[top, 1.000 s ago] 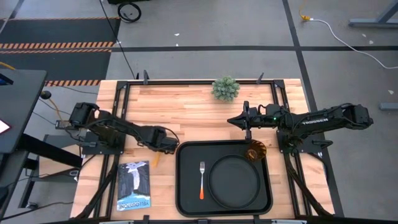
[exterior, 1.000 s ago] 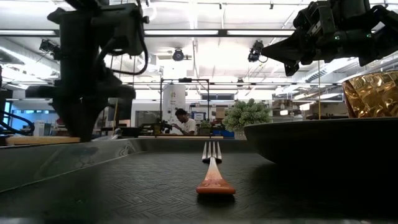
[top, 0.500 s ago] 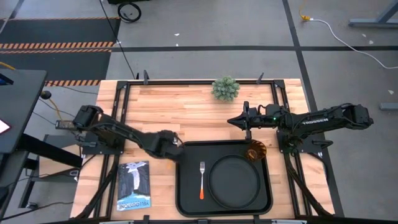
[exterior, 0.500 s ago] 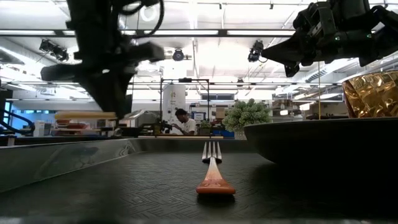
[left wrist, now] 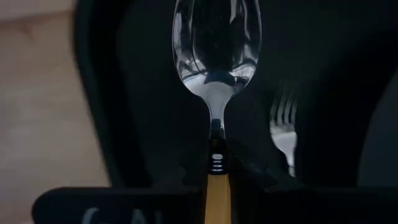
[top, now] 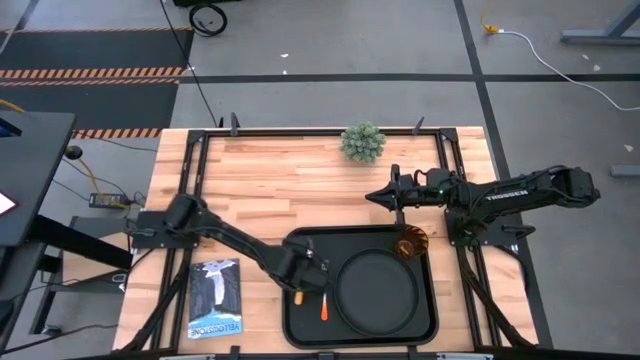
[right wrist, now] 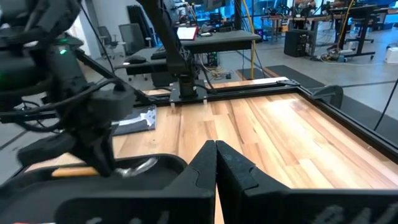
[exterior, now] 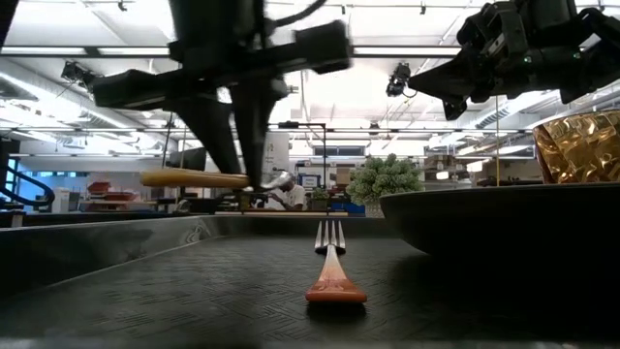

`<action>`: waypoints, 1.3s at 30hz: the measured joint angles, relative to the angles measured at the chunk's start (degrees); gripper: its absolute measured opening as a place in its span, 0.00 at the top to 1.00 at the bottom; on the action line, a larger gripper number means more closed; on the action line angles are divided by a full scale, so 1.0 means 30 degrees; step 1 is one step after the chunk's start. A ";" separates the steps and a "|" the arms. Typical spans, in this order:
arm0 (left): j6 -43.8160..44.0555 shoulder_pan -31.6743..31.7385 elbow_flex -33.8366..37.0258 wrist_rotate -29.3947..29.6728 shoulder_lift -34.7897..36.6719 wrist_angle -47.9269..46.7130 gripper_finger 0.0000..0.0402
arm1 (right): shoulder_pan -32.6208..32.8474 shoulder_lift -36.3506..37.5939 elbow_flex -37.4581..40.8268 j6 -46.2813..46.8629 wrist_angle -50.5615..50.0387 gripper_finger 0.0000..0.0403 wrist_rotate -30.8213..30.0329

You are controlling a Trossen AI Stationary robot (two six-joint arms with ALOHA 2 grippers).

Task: Pick and place plate/cup/fork/spoon on tray
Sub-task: Put the yellow spoon on the black tray to the left side of the orange spoon

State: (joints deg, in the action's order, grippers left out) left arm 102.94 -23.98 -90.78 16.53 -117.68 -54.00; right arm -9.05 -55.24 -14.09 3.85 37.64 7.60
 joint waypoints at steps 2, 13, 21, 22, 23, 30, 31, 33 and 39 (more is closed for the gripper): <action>0.0015 -0.0018 -0.1196 -0.0247 -0.0833 -0.0411 0.88 | 0.0071 0.0000 0.0000 -0.0086 -0.0004 0.98 0.0001; 0.2119 -0.0645 -0.3748 -0.2680 -0.3157 -0.1971 0.88 | 0.0288 0.0000 0.0000 -0.0201 -0.0041 0.98 -0.0066; 0.3482 -0.0980 -0.3710 -0.2745 -0.3251 -0.2011 0.88 | 0.0288 0.0000 0.0000 -0.0194 -0.0012 0.98 -0.0076; 0.3481 -0.0973 -0.3710 -0.2752 -0.3305 -0.1987 0.88 | 0.0288 0.0000 0.0000 -0.0201 -0.0004 0.98 -0.0079; 0.3478 -0.0973 -0.3697 -0.2747 -0.3317 -0.2021 0.88 | 0.0288 0.0000 0.0000 -0.0194 0.0000 0.98 -0.0076; 0.3468 -0.0851 -0.3688 -0.2599 -0.3834 -0.1789 0.88 | 0.0288 0.0000 0.0000 -0.0198 -0.0019 0.98 -0.0073; 0.3429 -0.0849 -0.3688 -0.2599 -0.3889 -0.1765 0.88 | 0.0288 0.0002 0.0000 -0.0194 -0.0015 0.98 -0.0073; 0.3363 -0.0856 -0.3696 -0.2581 -0.3989 -0.1547 0.88 | 0.0288 0.0000 0.0000 -0.0194 -0.0035 0.98 -0.0074; 0.3336 -0.0856 -0.3703 -0.2463 -0.4031 -0.1180 0.82 | 0.0288 0.0003 -0.0007 -0.0194 -0.0023 0.98 -0.0073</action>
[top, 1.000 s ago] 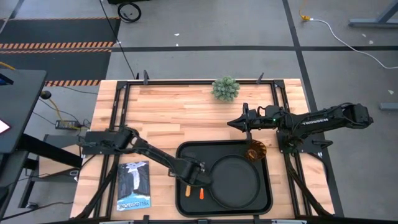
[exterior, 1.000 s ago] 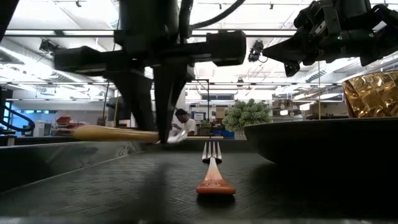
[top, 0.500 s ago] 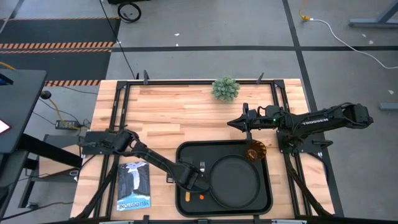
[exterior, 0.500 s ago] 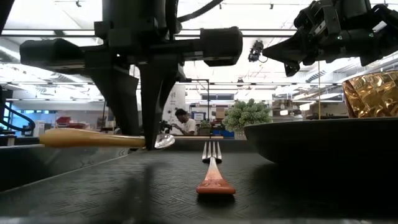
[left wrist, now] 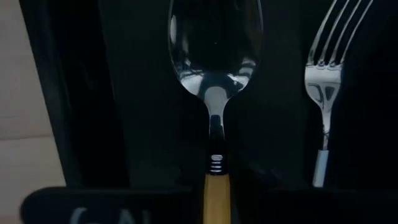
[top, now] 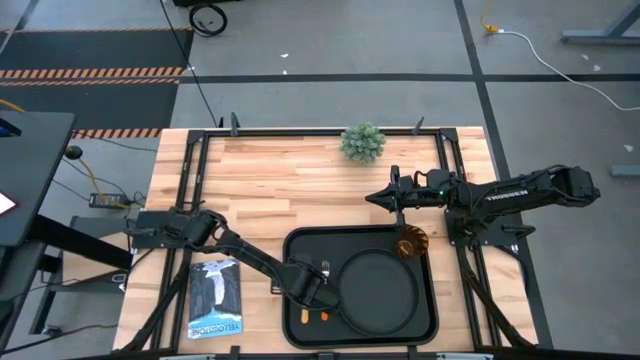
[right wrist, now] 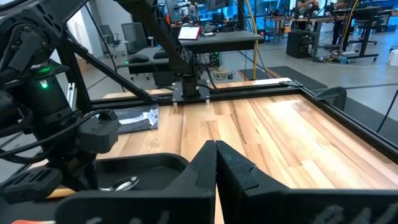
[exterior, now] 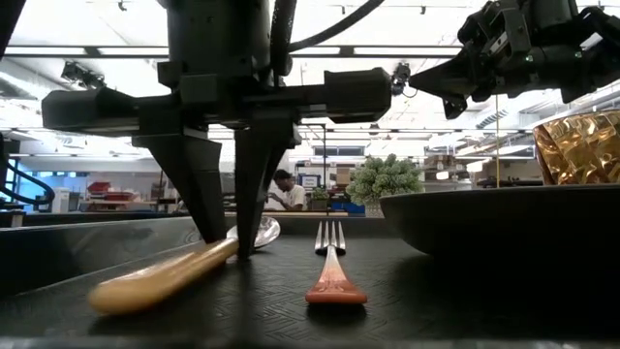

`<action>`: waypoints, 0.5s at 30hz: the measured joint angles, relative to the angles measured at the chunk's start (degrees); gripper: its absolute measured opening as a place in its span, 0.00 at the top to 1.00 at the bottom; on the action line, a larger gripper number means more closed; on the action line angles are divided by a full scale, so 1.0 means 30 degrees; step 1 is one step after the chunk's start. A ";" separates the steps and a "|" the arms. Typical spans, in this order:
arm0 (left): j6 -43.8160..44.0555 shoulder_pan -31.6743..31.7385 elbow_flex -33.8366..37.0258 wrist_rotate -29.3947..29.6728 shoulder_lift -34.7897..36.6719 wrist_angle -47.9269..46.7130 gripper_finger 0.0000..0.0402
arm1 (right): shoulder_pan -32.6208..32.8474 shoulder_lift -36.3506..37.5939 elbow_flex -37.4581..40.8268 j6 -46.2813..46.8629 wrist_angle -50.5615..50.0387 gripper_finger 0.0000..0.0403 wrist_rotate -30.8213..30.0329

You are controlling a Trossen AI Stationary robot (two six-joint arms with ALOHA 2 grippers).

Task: Pick and place plate/cup/fork/spoon on tray
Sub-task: Put the yellow spoon on the black tray to the left side of the orange spoon

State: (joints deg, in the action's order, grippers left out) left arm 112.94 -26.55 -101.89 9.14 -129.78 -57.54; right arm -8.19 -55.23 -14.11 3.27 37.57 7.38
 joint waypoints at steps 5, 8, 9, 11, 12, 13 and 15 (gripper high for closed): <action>0.0078 0.0000 0.0000 0.0070 0.0000 0.0095 0.72 | 0.0000 0.0001 0.0000 0.0000 -0.0048 0.98 0.0000; -0.0093 0.0029 -0.0007 0.0082 0.0051 -0.0036 0.67 | 0.0000 0.0004 0.0000 0.0000 -0.0096 0.98 0.0000; -0.0188 0.0043 -0.0004 0.0079 0.0126 -0.0172 0.65 | 0.0000 -0.0002 0.0000 0.0000 -0.0105 0.98 0.0000; -0.0306 0.0044 -0.0082 0.0068 0.0238 -0.0905 0.64 | 0.0000 0.0004 0.0000 0.0000 -0.0102 0.98 0.0000; -0.0409 0.0044 -0.0389 0.0052 0.0240 -0.1407 0.63 | 0.0000 0.0001 0.0000 0.0000 -0.0105 0.98 0.0000; -0.0626 0.0044 -0.0801 -0.0042 0.0240 -0.2020 0.63 | 0.0000 -0.0003 0.0000 0.0000 -0.0105 0.98 0.0000; -0.1350 0.0119 -0.1693 -0.0498 0.0291 -0.3605 0.63 | 0.0000 0.0004 0.0000 0.0000 -0.0105 0.98 -0.0007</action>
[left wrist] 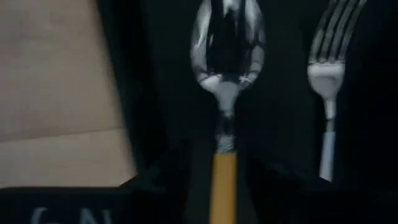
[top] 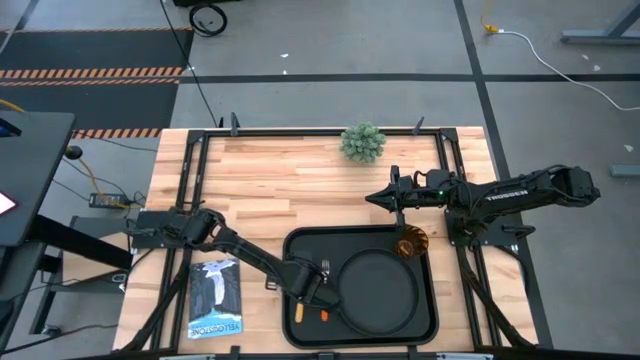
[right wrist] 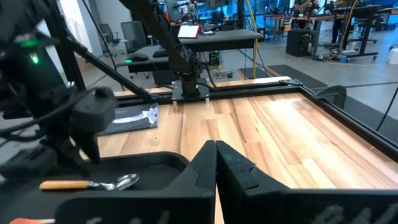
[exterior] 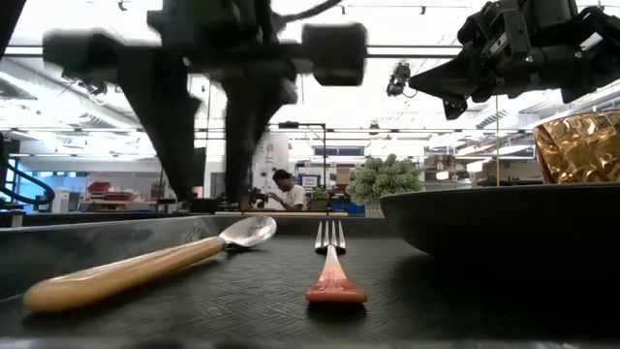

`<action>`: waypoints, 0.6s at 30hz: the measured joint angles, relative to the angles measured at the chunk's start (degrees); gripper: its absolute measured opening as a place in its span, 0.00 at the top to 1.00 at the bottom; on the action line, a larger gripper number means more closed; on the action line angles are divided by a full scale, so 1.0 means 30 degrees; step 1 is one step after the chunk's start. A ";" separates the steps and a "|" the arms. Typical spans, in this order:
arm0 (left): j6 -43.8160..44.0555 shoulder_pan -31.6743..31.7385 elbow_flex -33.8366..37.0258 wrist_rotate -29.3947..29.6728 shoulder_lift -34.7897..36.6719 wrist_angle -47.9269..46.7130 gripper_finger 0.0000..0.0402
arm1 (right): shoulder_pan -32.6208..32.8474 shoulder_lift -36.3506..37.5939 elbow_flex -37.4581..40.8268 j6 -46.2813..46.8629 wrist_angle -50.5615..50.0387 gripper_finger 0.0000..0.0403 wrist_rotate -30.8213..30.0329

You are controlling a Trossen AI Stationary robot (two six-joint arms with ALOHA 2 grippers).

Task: Pick and place plate/cup/fork/spoon on tray
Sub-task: Put the yellow spoon on the black tray to the left side of the orange spoon, then return to Home Position

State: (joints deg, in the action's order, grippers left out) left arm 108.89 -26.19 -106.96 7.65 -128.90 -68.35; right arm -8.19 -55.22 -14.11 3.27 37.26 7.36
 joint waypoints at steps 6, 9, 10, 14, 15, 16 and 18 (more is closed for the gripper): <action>-0.3315 0.0396 -0.3567 0.1480 0.0036 -0.4225 0.65 | -0.0007 0.0001 0.0000 0.0037 0.0233 0.98 -0.0068; -0.6853 0.0531 -0.5252 0.5012 0.0036 -0.4835 0.65 | -0.0007 0.0001 0.0000 0.0366 0.0240 0.98 -0.0066; -0.8301 0.0608 -0.5740 0.6191 0.0036 -0.4797 0.65 | -0.0007 0.0001 0.0000 0.0415 0.0248 0.98 -0.0059; -1.3111 0.0971 -0.7000 0.9367 0.0036 -0.4792 0.65 | -0.0007 0.0001 0.0000 0.0695 0.0491 0.98 0.0067; -1.4236 0.1090 -0.7195 0.9891 0.0036 -0.4761 0.65 | -0.0007 0.0001 0.0000 0.0910 0.0630 0.98 0.0166; -1.5317 0.1224 -0.7358 1.0284 0.0036 -0.4714 0.65 | -0.0027 0.0001 0.0000 0.1065 0.0803 0.98 0.0436; -1.7569 0.1560 -0.7529 1.0736 0.0036 -0.4733 0.65 | -0.0142 0.0007 -0.0005 0.1364 0.1211 0.98 0.1075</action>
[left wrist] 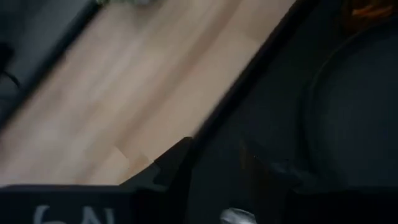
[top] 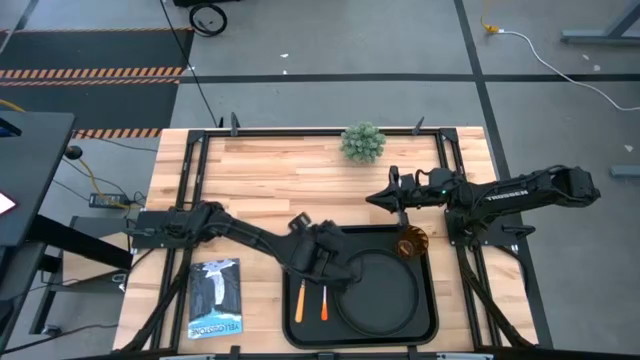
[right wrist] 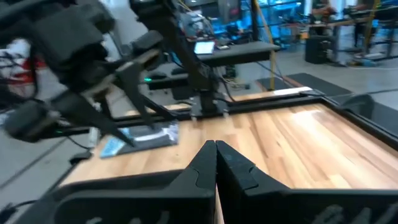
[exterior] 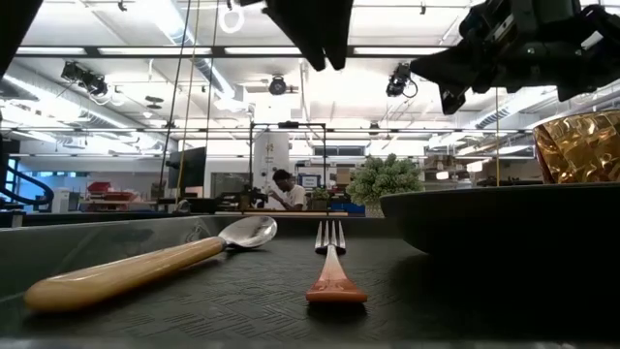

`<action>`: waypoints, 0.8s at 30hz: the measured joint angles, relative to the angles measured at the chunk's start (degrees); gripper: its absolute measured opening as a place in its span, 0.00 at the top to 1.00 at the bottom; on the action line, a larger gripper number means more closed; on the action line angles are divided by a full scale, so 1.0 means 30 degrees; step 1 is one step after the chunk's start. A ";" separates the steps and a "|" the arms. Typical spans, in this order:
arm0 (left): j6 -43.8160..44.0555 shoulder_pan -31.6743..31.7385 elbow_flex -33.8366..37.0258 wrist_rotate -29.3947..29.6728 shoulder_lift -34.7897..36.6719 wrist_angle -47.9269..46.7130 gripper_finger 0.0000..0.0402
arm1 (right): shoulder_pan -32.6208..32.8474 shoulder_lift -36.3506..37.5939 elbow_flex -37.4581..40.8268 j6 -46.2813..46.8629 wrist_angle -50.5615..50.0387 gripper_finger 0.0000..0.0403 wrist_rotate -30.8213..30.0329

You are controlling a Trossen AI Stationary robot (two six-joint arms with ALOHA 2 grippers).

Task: Pick and place plate/cup/fork/spoon on tray
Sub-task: Return to Home Position

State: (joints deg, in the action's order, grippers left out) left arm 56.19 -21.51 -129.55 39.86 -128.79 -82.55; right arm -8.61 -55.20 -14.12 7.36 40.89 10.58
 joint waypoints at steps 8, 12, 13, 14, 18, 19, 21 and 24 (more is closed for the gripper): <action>-0.6950 0.1889 -0.0083 0.0506 0.0172 -0.1120 0.72 | -0.1719 0.1342 -0.0009 0.0744 -0.0119 0.98 0.1764; -0.9463 0.2872 -0.0083 0.2061 0.0647 -0.1427 0.80 | -0.2827 0.2751 -0.0009 0.1047 -0.0184 0.98 0.2556; -1.0220 0.3064 -0.0083 0.2578 0.0777 -0.1379 0.82 | -0.3096 0.3188 -0.0009 0.1024 -0.0378 0.98 0.2649; -1.0977 0.3252 -0.0083 0.3094 0.0863 -0.1241 0.85 | -0.3331 0.3582 -0.0009 0.0937 -0.0563 0.98 0.2702; -1.4910 0.4068 0.0144 0.3694 0.0945 -0.0022 0.92 | -0.4201 0.5045 -0.0009 -0.0241 -0.1471 0.98 0.2705; -1.6236 0.4293 0.0444 0.3543 0.0954 0.0560 0.94 | -0.4414 0.5376 -0.0009 -0.0593 -0.1644 0.98 0.2710; -1.8888 0.4864 0.1106 0.2445 0.0954 0.1843 0.97 | -0.4804 0.6038 -0.0009 -0.0997 -0.1796 0.98 0.2861; -2.1870 0.5678 0.2013 -0.0438 0.0954 0.3756 0.99 | -0.5264 0.7169 -0.0009 -0.0961 -0.1834 0.98 0.3749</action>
State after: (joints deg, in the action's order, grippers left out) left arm -9.42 -4.48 -123.51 38.54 -125.93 -71.29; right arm -24.40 -33.70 -14.15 4.48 35.39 21.83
